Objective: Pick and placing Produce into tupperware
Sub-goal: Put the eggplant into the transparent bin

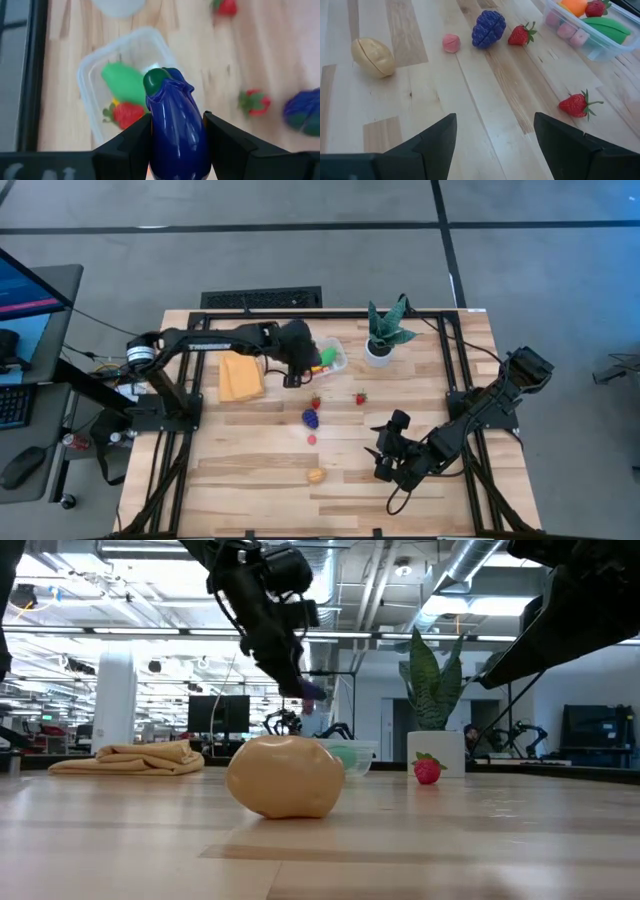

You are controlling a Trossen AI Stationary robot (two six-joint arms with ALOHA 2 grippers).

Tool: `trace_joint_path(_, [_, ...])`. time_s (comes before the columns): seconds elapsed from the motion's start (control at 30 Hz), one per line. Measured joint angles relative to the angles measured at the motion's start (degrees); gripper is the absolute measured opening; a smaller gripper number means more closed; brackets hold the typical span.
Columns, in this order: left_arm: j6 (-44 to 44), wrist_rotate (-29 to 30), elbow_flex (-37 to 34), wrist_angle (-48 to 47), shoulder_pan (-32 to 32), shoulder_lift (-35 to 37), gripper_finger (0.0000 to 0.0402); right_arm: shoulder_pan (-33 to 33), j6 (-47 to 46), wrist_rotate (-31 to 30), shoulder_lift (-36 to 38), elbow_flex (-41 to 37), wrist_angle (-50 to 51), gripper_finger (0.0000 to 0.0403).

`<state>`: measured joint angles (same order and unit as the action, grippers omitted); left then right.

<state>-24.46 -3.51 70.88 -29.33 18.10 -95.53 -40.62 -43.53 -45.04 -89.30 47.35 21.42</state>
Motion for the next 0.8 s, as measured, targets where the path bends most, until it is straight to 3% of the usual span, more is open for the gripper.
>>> trace_joint_path(0.13, [1.2, -4.9, -6.4, 8.6, 2.1, 4.9, 0.0160, 0.0, 0.0, 0.0, 0.0, 0.0, -0.4, 0.0260])
trace_joint_path(0.4, [7.2, -5.2, -22.2, 33.5, 4.0, 13.1, 0.0160, 0.3, 0.0, 0.0, 0.0, 0.0, -0.6, 0.0260])
trace_joint_path(0.8, [12.9, -5.7, -36.9, 56.8, 4.6, 15.0, 0.0160, 0.3, 0.0, 0.0, 0.0, 0.0, -1.0, 0.0260])
